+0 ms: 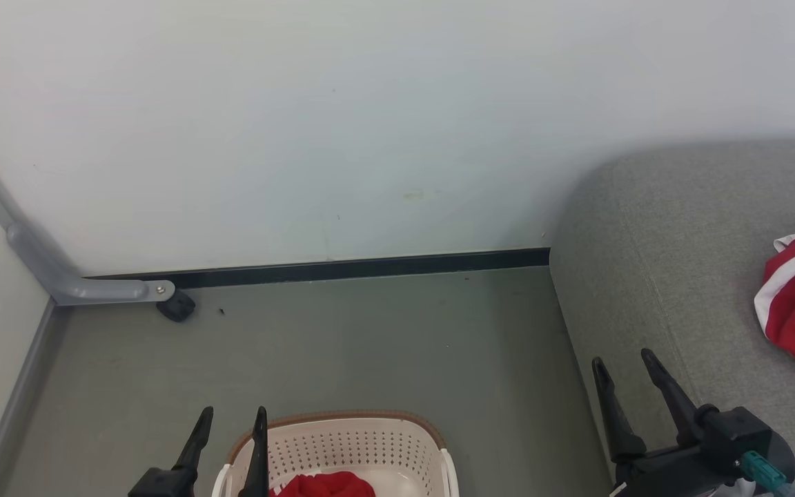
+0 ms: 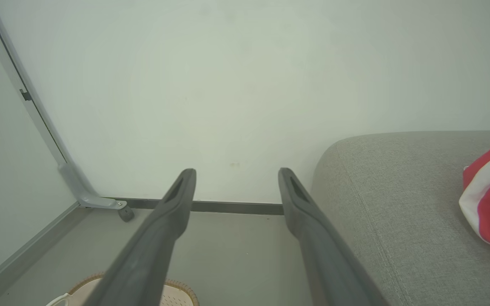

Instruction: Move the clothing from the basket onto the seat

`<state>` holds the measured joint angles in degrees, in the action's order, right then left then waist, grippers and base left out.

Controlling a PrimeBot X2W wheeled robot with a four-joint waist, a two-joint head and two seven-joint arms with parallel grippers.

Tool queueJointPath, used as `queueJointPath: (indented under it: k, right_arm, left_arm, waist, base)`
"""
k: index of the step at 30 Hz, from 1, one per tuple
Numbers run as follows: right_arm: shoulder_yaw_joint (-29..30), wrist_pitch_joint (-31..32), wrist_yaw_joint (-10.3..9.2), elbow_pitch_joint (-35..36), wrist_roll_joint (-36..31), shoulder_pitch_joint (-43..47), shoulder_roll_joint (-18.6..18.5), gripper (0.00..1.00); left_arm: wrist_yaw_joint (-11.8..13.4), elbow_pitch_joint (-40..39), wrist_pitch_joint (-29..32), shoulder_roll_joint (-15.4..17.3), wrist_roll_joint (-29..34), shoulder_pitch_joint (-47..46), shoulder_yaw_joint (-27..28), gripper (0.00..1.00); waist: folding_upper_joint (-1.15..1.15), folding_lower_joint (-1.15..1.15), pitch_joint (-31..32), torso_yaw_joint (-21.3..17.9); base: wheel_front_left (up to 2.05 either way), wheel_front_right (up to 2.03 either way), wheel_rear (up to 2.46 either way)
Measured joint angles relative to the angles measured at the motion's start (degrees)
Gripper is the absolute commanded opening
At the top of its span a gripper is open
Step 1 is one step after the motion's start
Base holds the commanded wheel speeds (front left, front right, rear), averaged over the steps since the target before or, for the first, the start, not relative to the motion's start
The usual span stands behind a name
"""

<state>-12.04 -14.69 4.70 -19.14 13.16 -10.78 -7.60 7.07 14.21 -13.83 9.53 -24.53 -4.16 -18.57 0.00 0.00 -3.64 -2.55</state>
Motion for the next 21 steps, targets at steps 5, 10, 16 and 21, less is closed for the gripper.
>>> queueJointPath:
  k: [5,10,16,21]
  right_arm:
    - [0.08,0.00,-0.16,0.65,0.00,0.75,-0.01,1.00]
    - [0.12,0.00,-0.16,1.19,0.00,0.86,-0.03,1.00]
    - [0.15,0.00,-0.22,1.87,0.00,0.85,-0.09,1.00]
    - [0.18,0.00,-0.22,2.27,0.00,0.85,-0.16,1.00]
  left_arm:
    - [0.00,-0.01,0.00,-0.54,0.48,0.00,0.67,1.00]
    - [0.00,-0.05,0.00,-0.75,0.88,0.00,1.09,1.00]
    - [0.00,-0.07,0.01,-1.10,1.20,0.00,1.24,1.00]
    - [0.00,-0.04,0.04,-1.56,1.52,-0.01,1.43,1.00]
  waist:
    - [0.00,0.00,-0.20,0.01]
    - [0.00,0.00,-0.42,0.02]
    - [0.01,0.00,-0.71,0.02]
    - [0.00,0.00,-1.06,0.06]
  base:
    - [0.00,0.00,0.00]
    - [0.00,0.00,0.00]
    - [0.00,0.00,0.00]
    - [0.00,0.00,0.00]
